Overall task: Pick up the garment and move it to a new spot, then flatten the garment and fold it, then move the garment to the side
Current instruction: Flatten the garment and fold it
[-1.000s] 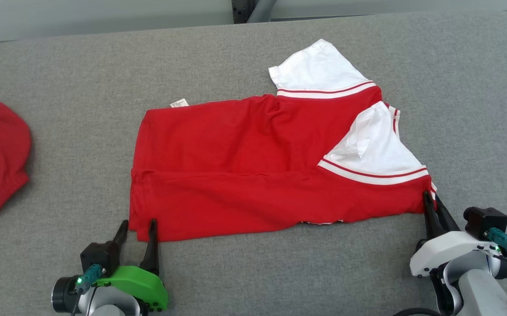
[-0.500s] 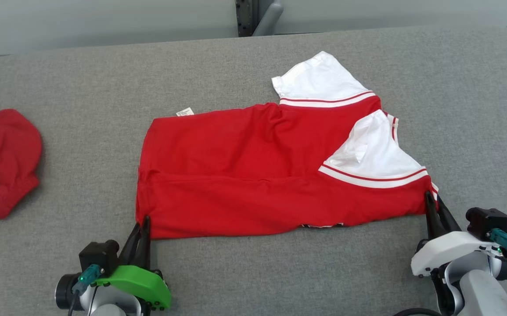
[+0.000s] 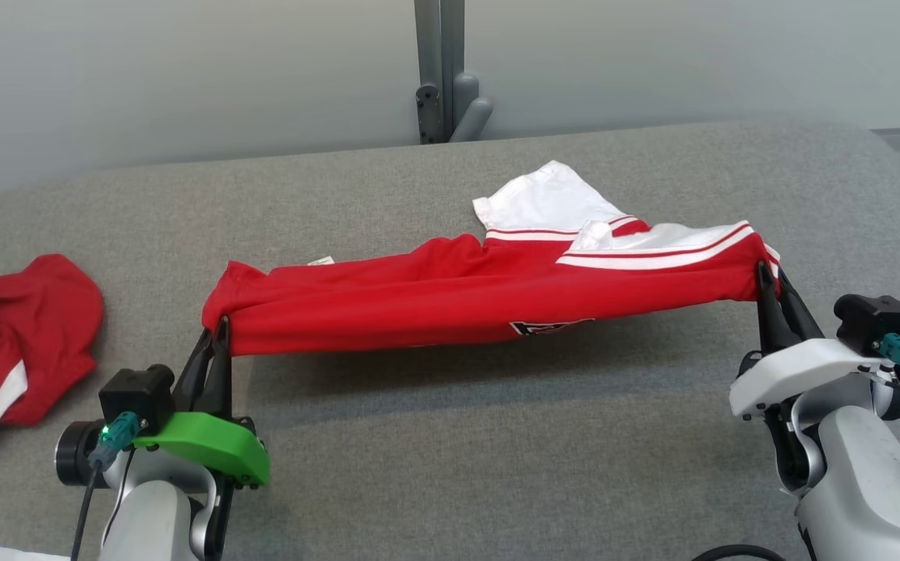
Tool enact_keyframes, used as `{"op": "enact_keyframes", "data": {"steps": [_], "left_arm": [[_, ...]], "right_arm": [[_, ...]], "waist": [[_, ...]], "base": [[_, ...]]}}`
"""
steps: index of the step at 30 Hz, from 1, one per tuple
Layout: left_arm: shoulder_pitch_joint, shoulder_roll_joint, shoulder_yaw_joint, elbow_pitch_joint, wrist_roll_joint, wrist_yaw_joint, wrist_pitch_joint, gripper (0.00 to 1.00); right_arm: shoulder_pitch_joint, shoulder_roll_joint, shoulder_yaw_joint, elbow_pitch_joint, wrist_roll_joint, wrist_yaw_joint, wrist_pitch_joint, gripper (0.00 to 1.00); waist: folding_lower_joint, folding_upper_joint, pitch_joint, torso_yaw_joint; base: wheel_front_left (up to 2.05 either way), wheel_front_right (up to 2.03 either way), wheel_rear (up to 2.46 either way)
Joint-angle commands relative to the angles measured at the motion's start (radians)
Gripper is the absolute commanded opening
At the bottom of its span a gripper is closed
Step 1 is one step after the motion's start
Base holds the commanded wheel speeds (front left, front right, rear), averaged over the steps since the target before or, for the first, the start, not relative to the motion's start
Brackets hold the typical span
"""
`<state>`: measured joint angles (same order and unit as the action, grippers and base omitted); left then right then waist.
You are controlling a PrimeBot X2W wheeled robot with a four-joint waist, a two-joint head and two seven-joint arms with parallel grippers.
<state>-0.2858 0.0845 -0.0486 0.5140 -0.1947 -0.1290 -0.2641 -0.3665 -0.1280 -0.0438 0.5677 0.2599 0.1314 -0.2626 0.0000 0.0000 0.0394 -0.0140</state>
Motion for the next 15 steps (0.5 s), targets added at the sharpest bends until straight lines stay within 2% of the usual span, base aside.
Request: {"op": "enact_keyframes", "data": {"steps": [1,8,15], "left_arm": [[-0.008,0.012,0.001,0.008,-0.008,-0.002,0.0,0.0],[0.078,0.003,-0.017,0.098,-0.04,0.0,0.0,0.0],[0.202,-0.011,-0.025,0.15,-0.05,0.0,0.0,0.0]], "right_arm": [[-0.003,-0.005,0.0,0.004,0.005,-0.002,-0.003,0.0],[0.094,0.006,-0.012,0.021,0.018,-0.002,-0.003,0.0],[0.237,0.005,-0.012,0.029,0.006,-0.002,-0.003,0.0]], "waist": [[0.0,0.0,-0.037,-0.012],[0.0,0.0,-0.096,-0.02],[0.0,0.0,-0.109,-0.028]], "base": [[0.0,0.0,0.0],[0.0,0.0,0.0],[0.0,0.0,0.0]]}}
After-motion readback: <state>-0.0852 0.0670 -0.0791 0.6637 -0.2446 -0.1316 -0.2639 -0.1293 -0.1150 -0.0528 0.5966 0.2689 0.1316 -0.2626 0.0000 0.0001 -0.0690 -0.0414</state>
